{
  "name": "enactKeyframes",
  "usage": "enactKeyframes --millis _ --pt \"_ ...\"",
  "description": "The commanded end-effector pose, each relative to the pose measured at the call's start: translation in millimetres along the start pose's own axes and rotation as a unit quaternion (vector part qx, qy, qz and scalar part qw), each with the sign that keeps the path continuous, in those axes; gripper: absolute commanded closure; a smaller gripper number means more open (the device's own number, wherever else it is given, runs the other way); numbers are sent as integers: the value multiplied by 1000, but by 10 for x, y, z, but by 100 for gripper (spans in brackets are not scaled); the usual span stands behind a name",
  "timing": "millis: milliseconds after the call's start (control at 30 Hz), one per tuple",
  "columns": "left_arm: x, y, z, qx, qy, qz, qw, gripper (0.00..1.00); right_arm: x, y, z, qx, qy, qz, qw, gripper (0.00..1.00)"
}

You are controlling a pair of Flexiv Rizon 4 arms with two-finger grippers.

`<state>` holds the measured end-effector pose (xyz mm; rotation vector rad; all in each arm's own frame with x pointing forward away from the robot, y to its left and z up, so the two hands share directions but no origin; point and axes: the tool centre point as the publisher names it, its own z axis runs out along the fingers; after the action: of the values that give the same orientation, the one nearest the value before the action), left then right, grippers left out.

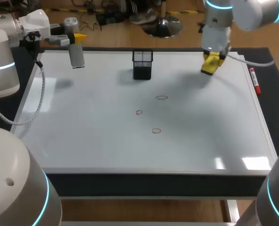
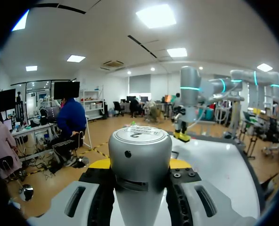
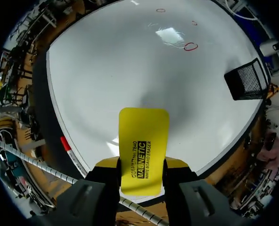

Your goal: Pick up the inspection probe, press it on each red-marked spot on the whiteboard one by one, put down the probe, pick up the eraser, and wipe off all the red marks.

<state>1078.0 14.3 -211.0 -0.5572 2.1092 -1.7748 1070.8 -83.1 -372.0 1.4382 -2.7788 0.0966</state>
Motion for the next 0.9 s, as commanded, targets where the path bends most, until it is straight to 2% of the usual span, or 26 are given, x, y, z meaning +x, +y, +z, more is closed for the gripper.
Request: enactKeyframes --millis 33,333,467,900 --pt "3 -5 1 1 -1 0 1000 100 439 42 -84 7 -5 27 1000 100" --pt "3 -5 1 1 -1 0 1000 100 856 97 -18 -3 -8 100 995 100" --pt "3 -5 1 1 -1 0 1000 100 922 155 7 7 -12 112 994 100" --pt "3 -5 1 1 -1 0 1000 100 1026 207 76 -5 -22 128 991 100"
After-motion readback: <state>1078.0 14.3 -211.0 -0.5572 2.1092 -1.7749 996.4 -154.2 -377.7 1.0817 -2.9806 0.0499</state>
